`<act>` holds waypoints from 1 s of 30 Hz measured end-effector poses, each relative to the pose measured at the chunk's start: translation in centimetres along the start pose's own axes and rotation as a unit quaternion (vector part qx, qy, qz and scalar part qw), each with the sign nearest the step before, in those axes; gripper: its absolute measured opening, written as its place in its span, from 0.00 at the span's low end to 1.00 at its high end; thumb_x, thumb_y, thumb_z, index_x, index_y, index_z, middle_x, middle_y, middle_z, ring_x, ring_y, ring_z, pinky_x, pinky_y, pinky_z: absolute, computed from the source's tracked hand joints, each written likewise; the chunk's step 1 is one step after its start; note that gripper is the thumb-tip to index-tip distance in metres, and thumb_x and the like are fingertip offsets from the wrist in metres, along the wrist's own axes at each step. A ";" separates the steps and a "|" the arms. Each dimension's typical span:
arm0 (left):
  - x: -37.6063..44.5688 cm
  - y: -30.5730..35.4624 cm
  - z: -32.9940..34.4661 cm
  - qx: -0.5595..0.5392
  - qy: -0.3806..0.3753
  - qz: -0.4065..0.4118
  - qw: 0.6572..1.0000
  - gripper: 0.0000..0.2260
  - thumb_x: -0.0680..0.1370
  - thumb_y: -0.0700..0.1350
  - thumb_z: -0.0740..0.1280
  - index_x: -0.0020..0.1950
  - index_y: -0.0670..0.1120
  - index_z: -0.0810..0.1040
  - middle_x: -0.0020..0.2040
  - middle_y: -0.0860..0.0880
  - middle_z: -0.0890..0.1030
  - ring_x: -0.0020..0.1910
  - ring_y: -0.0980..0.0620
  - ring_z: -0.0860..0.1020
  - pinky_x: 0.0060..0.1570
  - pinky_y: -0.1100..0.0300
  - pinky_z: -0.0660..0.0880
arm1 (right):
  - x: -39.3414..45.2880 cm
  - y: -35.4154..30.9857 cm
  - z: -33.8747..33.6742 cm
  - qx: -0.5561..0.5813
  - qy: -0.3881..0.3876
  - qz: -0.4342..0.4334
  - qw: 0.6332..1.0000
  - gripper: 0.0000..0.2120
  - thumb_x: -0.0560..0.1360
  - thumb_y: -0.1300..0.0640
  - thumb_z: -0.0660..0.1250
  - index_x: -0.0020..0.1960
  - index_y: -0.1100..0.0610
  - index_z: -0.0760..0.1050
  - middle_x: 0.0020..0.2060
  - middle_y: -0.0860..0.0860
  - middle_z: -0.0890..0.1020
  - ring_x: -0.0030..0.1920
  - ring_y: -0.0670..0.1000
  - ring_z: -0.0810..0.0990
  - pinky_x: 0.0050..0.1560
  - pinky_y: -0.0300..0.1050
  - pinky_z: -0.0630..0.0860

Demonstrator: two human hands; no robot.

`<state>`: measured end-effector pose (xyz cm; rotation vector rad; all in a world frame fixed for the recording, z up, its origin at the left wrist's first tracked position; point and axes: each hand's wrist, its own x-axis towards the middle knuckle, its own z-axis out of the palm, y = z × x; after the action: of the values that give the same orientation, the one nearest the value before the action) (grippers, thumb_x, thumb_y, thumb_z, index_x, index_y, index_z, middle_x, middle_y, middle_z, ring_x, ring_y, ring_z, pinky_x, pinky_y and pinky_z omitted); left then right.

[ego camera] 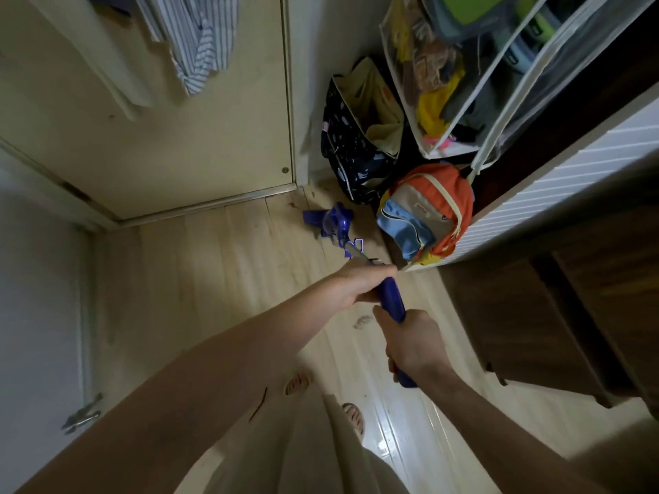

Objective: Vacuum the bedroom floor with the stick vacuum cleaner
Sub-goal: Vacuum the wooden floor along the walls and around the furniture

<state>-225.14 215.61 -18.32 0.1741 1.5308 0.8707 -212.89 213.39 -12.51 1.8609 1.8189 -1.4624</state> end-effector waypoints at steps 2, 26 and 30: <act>0.5 0.9 -0.2 -0.001 -0.001 0.003 1.000 0.04 0.72 0.39 0.67 0.37 0.42 0.76 0.33 0.45 0.79 0.31 0.51 0.78 0.33 0.64 0.78 | 2.1 -0.4 0.0 -0.003 0.001 -0.006 1.000 0.16 0.79 0.48 0.62 0.50 0.62 0.73 0.31 0.56 0.78 0.21 0.50 0.75 0.23 0.41 0.75; 8.3 2.3 3.7 -0.172 -0.006 -0.004 0.985 0.12 0.75 0.40 0.71 0.55 0.40 0.74 0.47 0.42 0.77 0.40 0.50 0.77 0.42 0.60 0.78 | 11.9 0.7 -4.2 -0.076 -0.012 0.001 0.997 0.15 0.78 0.50 0.64 0.54 0.63 0.70 0.32 0.58 0.78 0.26 0.54 0.76 0.32 0.48 0.78; 8.7 2.6 4.1 -0.157 -0.007 0.003 0.988 0.12 0.75 0.41 0.71 0.55 0.40 0.72 0.42 0.44 0.77 0.38 0.51 0.76 0.36 0.63 0.79 | 12.3 0.9 -4.9 -0.080 -0.006 -0.002 0.997 0.15 0.79 0.50 0.63 0.53 0.63 0.70 0.33 0.58 0.78 0.27 0.55 0.76 0.33 0.50 0.79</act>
<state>-224.01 224.24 -23.26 -0.0445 1.3594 1.1000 -212.27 224.87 -19.10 1.7691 1.8742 -1.2844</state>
